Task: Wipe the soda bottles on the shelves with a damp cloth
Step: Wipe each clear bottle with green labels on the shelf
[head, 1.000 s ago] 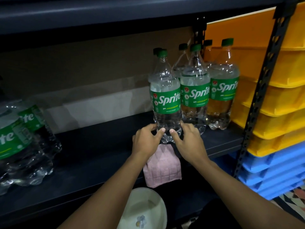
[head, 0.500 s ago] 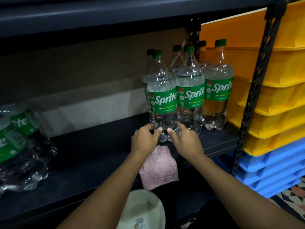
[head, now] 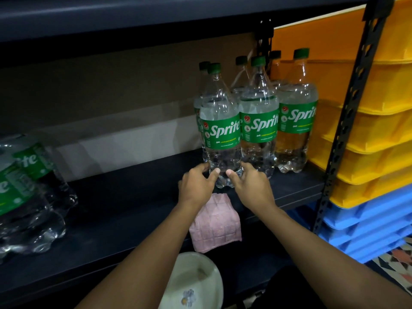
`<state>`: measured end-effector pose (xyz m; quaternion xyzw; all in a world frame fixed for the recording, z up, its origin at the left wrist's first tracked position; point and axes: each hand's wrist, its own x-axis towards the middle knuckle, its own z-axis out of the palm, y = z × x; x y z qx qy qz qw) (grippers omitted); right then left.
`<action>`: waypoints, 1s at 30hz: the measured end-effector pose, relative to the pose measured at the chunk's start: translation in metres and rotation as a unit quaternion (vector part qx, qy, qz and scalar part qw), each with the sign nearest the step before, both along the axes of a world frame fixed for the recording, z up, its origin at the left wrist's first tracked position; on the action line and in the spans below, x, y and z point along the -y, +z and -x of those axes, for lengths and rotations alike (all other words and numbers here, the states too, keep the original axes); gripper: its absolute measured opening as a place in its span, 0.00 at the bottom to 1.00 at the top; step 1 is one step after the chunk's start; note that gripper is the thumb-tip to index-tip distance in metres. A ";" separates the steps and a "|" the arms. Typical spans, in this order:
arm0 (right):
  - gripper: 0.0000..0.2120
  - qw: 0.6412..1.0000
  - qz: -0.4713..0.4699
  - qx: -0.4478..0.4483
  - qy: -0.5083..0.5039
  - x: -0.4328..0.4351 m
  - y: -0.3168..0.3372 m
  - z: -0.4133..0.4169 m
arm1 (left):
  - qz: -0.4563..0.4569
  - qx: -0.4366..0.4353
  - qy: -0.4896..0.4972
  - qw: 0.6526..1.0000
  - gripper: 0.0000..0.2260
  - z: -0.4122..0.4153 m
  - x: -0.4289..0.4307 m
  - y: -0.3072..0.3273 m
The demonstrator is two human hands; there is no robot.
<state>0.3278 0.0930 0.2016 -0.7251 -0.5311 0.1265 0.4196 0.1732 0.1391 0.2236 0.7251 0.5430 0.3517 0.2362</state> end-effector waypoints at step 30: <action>0.11 0.924 -0.002 -0.145 0.354 0.022 0.035 0.337 | -0.068 0.131 0.327 0.934 0.16 0.340 0.119 0.013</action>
